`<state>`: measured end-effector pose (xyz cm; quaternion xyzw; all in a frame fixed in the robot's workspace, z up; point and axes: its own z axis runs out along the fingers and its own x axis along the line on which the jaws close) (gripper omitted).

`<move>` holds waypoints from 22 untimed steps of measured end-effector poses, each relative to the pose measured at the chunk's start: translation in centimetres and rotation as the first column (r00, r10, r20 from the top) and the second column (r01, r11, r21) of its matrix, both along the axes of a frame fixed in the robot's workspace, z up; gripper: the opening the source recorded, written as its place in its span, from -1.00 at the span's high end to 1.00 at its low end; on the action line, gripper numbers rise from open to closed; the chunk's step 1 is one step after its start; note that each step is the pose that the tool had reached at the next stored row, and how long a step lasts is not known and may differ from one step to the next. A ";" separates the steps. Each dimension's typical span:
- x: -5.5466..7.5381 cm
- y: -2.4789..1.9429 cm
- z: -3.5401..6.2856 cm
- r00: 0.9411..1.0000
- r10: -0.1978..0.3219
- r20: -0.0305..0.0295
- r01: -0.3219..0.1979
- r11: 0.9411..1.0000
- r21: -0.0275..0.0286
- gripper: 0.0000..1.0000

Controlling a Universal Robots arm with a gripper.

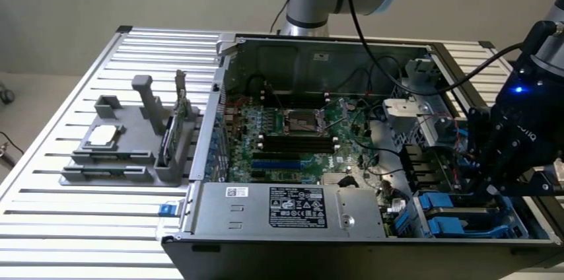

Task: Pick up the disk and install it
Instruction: 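Insert the second disk wire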

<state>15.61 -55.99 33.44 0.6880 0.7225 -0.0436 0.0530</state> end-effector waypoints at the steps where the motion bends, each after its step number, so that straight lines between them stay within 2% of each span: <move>1: 0.0 0.00 -0.01 1.000 0.000 0.000 0.000 1.000 0.000 0.63; 22: 0.2 0.00 -0.42 1.000 -0.002 0.000 0.002 1.000 -0.001 0.63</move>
